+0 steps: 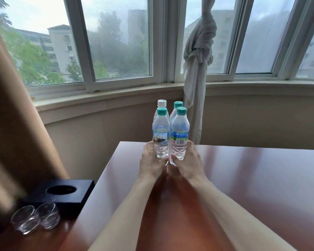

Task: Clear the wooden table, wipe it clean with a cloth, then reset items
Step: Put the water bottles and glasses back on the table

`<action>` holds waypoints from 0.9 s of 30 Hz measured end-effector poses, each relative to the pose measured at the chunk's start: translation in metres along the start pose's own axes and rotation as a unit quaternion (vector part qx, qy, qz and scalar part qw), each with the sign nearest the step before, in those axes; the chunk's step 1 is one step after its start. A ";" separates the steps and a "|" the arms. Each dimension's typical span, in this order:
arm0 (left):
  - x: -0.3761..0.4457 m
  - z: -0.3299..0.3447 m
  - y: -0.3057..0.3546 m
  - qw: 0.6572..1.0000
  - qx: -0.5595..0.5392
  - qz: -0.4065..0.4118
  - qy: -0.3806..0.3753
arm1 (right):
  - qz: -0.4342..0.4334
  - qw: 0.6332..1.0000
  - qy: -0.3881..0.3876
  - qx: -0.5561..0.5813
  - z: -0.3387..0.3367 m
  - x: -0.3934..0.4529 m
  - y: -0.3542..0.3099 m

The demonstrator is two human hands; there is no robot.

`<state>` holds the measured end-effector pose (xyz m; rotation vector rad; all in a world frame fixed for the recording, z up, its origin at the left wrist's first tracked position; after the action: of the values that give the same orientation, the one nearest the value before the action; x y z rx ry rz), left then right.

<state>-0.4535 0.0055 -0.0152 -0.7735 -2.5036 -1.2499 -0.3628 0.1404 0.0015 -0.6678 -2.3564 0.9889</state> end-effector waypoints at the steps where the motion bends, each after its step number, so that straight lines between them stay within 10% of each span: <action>1: 0.000 0.000 0.001 1.000 0.011 -0.016 -0.023 | 0.008 1.000 -0.016 -0.009 -0.001 -0.001 -0.001; 10: -0.077 -0.087 0.029 0.936 0.252 0.031 -0.243 | -0.022 0.964 -0.176 -0.199 0.006 -0.098 -0.057; 15: -0.169 -0.185 -0.016 0.904 0.378 0.055 -0.192 | -0.166 0.931 -0.278 -0.168 0.061 -0.183 -0.132; 27: -0.233 -0.342 -0.259 0.879 0.428 -0.175 -0.113 | -0.229 0.850 -0.405 -0.248 0.301 -0.233 -0.228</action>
<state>-0.4111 -0.4764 -0.0810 -0.2442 -3.0386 0.0000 -0.4238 -0.2933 -0.0711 0.2551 -3.3350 0.4646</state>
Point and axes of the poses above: each hand's wrist, its own x-axis towards the middle knuckle, its own z-axis out of the palm, y = z × x, the point moved 5 cm from there along x, towards the middle knuckle, and after that the axes turned 6 degrees about z, right-handed, at the moved point
